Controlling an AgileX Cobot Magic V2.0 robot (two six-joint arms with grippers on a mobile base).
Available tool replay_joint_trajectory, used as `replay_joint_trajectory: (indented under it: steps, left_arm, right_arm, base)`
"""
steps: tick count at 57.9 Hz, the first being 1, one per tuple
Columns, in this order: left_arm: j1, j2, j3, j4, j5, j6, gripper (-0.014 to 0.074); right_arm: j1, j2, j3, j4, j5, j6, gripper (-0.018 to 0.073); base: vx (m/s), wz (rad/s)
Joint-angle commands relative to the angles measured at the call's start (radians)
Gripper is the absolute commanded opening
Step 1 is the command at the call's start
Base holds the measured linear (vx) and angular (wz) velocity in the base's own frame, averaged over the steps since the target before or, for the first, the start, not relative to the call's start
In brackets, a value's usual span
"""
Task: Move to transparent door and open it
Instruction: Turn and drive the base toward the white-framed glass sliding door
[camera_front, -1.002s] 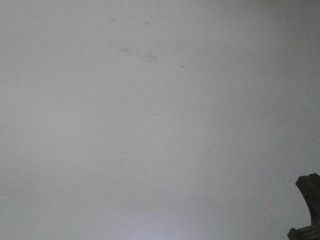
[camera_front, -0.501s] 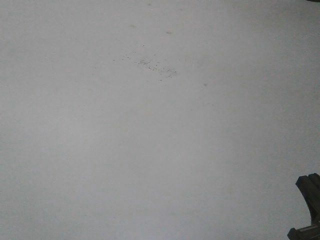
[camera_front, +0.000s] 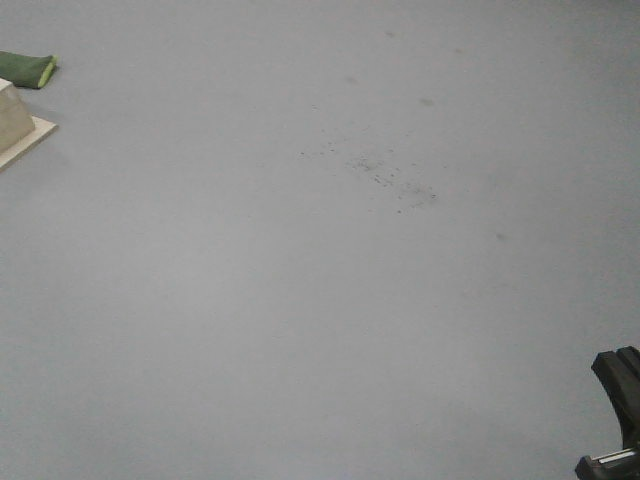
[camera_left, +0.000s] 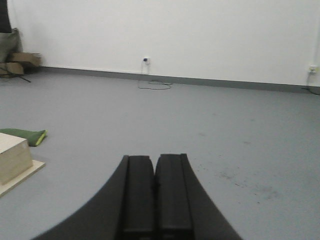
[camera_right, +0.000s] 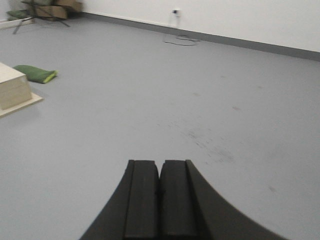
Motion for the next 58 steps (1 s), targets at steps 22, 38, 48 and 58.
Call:
replay_joint_trajectory:
  steps: [22,38,48,58]
  left_arm:
    - [-0.002,-0.012,0.031,-0.004,-0.083,-0.001,-0.0006]
    - [-0.002,-0.012,0.031,-0.004,-0.083,-0.001,-0.0006]
    - [-0.002,-0.012,0.031,-0.004,-0.083,-0.001,-0.0006]
    - [-0.019,-0.012,0.031,-0.004,-0.083,-0.001,-0.0006]
  right_arm:
    - [-0.005,-0.014,0.014,-0.006,-0.08,0.001,-0.0005]
    - [-0.005,-0.014,0.014,-0.006,-0.08,0.001,-0.0005]
    - [-0.005,-0.014,0.014,-0.006,-0.08,0.001,-0.0005]
    - [-0.005,-0.014,0.014,-0.006,-0.08,0.001,-0.0005]
  base:
    - [0.57,0.65]
    - [0.59,0.68]
    - [0.57,0.69]
    - [0.55,0.66]
